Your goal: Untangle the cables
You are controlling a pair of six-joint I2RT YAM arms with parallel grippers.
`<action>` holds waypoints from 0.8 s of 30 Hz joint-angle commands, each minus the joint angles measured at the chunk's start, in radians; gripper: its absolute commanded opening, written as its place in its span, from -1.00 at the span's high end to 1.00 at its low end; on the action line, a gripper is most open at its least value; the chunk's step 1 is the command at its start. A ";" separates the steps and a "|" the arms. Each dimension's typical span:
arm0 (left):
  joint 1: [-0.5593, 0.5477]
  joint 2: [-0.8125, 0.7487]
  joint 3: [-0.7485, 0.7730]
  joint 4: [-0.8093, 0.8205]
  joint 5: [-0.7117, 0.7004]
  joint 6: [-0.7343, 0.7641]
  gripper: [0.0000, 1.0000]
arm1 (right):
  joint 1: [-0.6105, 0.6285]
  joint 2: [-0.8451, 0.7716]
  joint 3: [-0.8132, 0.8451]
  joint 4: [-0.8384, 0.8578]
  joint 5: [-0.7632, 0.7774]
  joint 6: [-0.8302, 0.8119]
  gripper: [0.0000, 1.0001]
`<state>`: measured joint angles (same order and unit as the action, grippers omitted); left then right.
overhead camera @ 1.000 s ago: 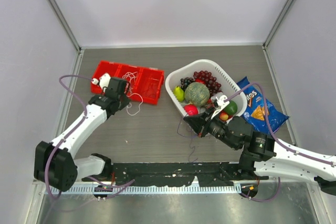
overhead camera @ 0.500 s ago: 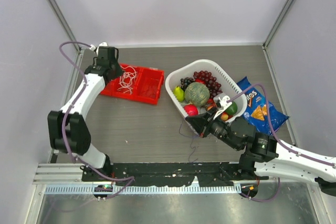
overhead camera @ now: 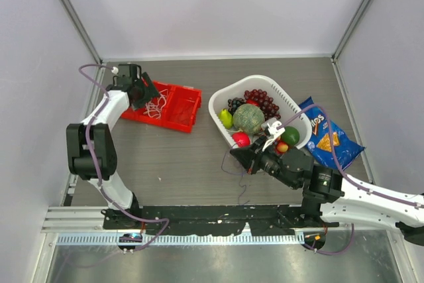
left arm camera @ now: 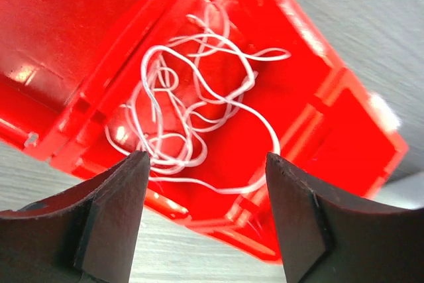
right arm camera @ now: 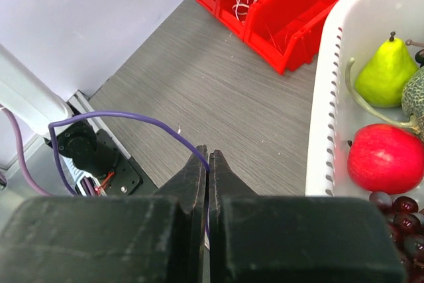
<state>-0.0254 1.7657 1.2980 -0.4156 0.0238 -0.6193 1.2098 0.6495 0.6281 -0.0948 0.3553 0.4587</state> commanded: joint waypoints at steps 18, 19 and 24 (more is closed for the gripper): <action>-0.004 -1.006 -0.552 -0.038 0.254 -0.002 -0.64 | -0.004 0.493 0.388 0.185 -0.131 -0.132 0.99; -0.005 -1.040 -0.549 -0.055 0.260 0.004 -0.64 | -0.007 0.533 0.416 0.179 -0.133 -0.159 0.99; -0.005 -1.104 -0.488 -0.135 0.223 0.049 -0.66 | -0.036 0.645 0.606 0.136 -0.139 -0.235 0.99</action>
<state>-0.0288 0.6941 0.7460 -0.5003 0.2371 -0.6140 1.1984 1.2476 1.0996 0.0116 0.2356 0.3145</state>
